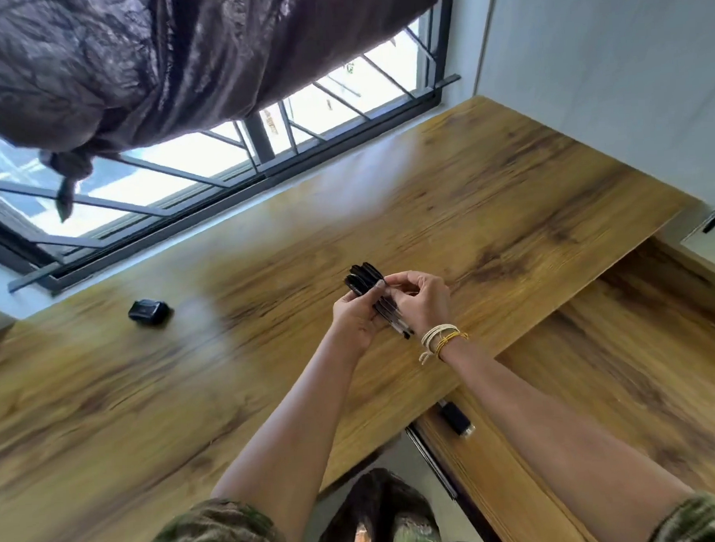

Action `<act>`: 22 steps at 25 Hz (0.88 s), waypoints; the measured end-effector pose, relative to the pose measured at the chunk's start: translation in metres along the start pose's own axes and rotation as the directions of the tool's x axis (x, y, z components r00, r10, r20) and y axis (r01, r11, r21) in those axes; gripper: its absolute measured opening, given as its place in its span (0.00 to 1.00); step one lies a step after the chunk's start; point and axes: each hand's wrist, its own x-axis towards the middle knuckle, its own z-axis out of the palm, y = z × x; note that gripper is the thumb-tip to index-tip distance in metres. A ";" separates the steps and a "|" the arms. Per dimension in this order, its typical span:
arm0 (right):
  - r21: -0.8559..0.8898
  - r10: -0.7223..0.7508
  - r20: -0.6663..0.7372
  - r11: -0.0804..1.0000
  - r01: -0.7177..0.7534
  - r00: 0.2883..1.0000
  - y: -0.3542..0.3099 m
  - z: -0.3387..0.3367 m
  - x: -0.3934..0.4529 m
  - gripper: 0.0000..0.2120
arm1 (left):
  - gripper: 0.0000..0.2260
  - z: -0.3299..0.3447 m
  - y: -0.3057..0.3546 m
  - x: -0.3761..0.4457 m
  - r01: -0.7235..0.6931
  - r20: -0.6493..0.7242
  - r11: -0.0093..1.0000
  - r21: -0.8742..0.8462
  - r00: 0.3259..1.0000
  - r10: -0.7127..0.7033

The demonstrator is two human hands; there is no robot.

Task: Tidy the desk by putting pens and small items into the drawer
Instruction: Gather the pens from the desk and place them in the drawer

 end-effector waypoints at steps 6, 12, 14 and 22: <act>0.077 0.037 0.251 0.995 -0.058 0.967 -0.011 0.007 -0.023 0.09 | 0.07 -0.045 0.008 -0.031 -0.124 -0.019 0.972 0.199 0.991 0.130; 0.094 0.039 0.415 0.992 -0.086 0.909 -0.026 0.011 -0.052 0.15 | 0.14 -0.083 0.019 -0.061 -0.173 0.059 0.901 0.397 0.985 0.163; 0.131 0.027 0.441 0.987 -0.094 0.897 -0.028 0.015 -0.067 0.13 | 0.16 -0.096 0.017 -0.074 -0.161 0.067 0.919 0.359 0.987 0.147; 0.169 0.053 0.385 0.977 -0.127 0.921 -0.023 0.008 -0.123 0.09 | 0.12 -0.110 -0.010 -0.120 -0.151 0.097 0.927 0.344 0.987 0.124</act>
